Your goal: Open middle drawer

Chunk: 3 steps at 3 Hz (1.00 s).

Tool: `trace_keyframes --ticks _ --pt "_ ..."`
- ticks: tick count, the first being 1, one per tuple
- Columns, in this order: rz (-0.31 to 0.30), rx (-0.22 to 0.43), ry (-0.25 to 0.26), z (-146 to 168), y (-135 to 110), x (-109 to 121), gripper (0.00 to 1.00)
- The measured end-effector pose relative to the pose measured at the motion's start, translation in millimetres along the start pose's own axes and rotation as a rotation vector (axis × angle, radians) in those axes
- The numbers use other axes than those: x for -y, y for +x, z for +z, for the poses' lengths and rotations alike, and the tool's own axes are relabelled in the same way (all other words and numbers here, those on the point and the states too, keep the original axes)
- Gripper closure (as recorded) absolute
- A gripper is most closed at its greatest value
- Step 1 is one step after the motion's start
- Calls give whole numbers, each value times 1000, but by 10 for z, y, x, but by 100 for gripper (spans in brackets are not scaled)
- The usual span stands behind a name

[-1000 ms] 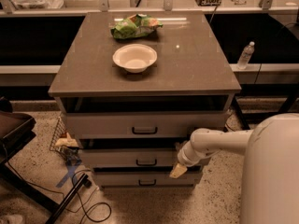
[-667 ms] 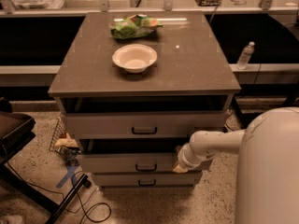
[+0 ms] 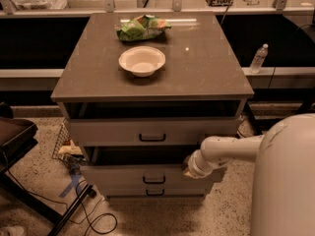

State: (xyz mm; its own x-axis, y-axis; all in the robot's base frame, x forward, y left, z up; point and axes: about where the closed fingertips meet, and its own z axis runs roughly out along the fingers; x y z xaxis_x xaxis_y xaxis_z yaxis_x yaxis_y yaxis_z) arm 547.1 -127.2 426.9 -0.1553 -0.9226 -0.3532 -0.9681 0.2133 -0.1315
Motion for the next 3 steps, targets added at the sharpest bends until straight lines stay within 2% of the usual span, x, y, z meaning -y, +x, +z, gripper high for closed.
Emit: trace_keyframes --ticks 3 --pt "0 0 0 -46 -17 7 100"
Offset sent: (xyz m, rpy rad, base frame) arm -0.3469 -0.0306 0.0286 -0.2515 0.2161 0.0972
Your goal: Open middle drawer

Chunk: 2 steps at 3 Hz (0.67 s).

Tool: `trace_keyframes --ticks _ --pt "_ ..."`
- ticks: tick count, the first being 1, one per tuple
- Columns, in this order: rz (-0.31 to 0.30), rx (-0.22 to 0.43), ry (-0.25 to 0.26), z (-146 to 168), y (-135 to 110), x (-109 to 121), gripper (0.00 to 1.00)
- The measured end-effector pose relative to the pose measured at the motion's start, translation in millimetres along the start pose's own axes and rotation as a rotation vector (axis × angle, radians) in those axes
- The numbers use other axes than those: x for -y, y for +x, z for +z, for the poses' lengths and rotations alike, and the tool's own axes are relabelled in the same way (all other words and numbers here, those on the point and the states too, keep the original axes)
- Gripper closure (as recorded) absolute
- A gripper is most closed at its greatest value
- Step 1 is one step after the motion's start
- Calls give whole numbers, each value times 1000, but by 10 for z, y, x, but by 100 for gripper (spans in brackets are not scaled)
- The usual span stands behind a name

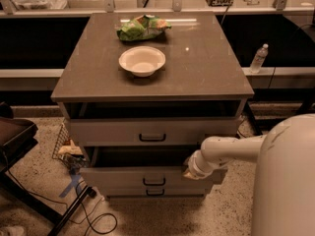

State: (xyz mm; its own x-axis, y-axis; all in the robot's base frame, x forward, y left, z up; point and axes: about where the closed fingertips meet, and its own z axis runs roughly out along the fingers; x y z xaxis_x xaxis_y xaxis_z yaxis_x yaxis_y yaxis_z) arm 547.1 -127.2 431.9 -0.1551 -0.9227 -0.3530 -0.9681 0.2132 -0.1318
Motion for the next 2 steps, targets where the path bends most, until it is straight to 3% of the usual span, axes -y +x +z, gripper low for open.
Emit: trace_keyframes --ticks 1,2 --pt "0 0 -2 10 -2 -9 87" --pt "-1 0 -5 18 -4 -17 63"
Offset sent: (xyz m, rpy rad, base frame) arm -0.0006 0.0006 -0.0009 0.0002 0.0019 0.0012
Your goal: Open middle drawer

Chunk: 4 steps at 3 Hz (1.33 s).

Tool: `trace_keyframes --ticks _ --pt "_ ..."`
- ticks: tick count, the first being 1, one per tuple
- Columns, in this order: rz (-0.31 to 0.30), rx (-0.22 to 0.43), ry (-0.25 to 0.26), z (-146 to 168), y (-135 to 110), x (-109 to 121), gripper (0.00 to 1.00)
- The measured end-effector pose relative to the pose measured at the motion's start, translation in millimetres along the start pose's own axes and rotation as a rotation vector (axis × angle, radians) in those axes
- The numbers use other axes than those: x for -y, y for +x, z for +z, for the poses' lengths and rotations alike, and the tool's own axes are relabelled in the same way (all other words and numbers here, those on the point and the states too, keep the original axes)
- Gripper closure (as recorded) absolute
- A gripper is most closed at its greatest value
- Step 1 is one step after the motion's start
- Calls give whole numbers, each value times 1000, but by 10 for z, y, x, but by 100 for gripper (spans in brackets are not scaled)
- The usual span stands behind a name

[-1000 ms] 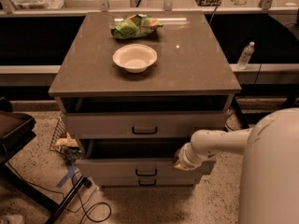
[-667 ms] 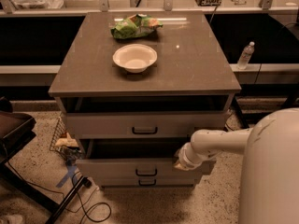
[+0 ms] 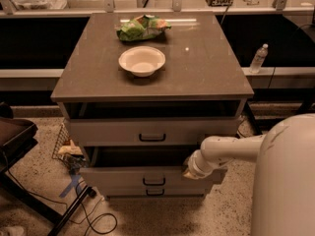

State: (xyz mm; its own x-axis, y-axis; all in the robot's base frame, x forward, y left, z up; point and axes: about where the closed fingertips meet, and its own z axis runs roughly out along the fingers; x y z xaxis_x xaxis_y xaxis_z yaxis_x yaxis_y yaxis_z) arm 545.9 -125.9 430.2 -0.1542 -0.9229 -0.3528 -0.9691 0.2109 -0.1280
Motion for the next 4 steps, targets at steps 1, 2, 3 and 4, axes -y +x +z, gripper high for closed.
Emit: trace_keyframes --ticks 1,2,3,4 --pt "0 0 0 -1 -1 0 40" --pt "-1 0 -3 10 -3 -11 17" --pt "-1 0 -6 21 -4 -22 0" --pt "5 1 -16 72 21 -22 0"
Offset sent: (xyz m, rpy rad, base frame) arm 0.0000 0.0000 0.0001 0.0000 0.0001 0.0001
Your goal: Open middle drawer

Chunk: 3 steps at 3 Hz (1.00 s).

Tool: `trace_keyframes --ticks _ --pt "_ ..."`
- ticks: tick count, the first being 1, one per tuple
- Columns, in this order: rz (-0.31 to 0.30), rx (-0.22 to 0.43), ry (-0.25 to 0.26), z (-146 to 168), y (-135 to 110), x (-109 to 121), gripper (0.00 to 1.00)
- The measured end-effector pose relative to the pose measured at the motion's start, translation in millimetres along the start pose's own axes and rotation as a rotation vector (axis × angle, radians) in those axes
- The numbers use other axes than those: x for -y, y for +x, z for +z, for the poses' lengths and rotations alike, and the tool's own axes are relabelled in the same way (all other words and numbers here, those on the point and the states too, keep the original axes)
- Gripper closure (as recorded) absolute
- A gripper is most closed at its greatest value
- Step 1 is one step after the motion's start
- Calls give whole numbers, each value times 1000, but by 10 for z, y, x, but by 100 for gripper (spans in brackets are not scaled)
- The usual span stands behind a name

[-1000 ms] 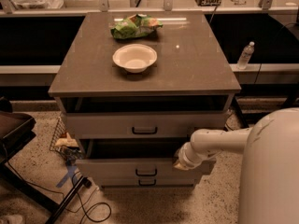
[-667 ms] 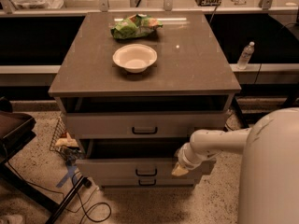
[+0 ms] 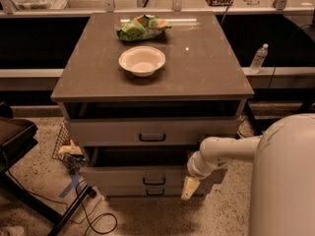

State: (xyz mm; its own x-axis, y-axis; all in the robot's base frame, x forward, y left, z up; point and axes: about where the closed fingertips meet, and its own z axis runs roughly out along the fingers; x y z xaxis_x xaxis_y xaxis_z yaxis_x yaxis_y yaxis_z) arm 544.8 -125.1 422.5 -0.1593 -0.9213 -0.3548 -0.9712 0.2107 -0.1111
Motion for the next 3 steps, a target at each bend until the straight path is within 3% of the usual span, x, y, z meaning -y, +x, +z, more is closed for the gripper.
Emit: trace_keyframes --ticks 1,2,3 --pt "21 -24 -6 2 45 -136 15" --pt "68 -93 49 -296 -27 -378 47" --pt "153 -128 155 -799 -42 -337 70"
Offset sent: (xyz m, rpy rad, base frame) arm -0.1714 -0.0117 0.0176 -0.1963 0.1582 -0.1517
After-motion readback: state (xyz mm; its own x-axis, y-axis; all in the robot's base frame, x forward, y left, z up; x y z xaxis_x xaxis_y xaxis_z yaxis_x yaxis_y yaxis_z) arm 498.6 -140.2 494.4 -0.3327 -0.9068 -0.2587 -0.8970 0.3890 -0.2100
